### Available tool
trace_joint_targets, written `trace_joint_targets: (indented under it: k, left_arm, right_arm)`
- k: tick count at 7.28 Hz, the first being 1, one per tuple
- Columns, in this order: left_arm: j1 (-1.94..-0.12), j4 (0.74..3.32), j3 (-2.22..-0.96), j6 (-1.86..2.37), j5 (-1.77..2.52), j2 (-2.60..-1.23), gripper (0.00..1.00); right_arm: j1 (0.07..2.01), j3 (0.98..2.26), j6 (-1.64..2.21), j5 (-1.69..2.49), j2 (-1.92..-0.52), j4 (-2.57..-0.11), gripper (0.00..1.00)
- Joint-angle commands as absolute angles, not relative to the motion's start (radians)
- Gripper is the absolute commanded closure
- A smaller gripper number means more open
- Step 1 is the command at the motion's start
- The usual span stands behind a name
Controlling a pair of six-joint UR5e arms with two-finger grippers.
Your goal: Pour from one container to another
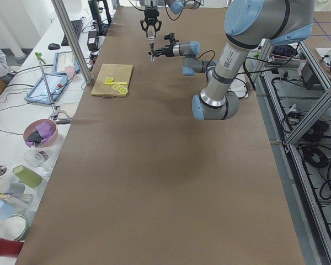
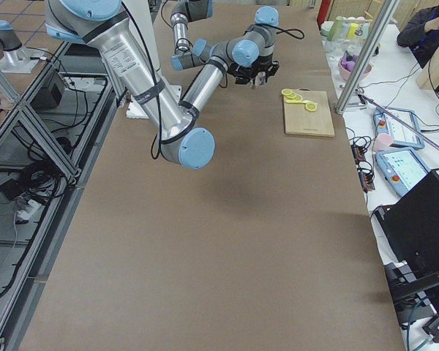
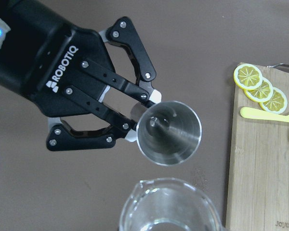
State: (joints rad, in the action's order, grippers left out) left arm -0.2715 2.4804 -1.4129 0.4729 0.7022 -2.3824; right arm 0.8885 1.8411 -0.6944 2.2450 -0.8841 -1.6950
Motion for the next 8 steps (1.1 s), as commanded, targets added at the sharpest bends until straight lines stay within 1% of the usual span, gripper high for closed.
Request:
trace_joint_targets:
  k: [1,3,8]
  left_arm:
    - [-0.272,2.480,-1.413,0.472,0.701,-2.382,1.00]
    - [-0.272,2.480,-1.413,0.472,0.701,-2.382,1.00]
    - [-0.270,2.482,-1.414,0.472,0.701,-2.378,1.00]
  right_arm:
    - [0.896,1.809,-0.696,2.247,-0.849,-1.724,1.00]
    - [0.897,1.769,-0.698,2.246,-0.809,-1.746,1.00]
    - [0.900,1.749,-0.716,2.229,-0.767,-1.841,1.00]
